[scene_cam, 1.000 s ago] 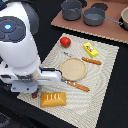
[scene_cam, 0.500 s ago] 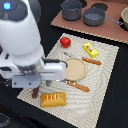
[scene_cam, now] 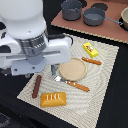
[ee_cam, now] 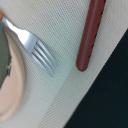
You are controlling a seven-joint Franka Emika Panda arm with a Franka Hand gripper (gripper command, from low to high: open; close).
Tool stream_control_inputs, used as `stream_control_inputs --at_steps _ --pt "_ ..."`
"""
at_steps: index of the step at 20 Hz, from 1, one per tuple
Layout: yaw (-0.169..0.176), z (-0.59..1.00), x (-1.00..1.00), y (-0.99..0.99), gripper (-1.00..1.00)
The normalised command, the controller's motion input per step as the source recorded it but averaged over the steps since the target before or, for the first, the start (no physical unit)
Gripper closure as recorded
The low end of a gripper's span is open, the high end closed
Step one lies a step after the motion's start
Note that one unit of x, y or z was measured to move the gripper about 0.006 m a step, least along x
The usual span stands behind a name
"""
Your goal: Interact with the objects in diverse but meaningful ways.
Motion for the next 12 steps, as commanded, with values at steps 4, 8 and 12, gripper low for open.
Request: stream_control_inputs --at_steps 4,8,12 --pt "0.214 0.31 0.05 -0.36 -1.0" --pt "0.179 0.29 0.15 -0.52 -1.0" --pt "0.123 0.27 0.31 -0.58 -1.0"
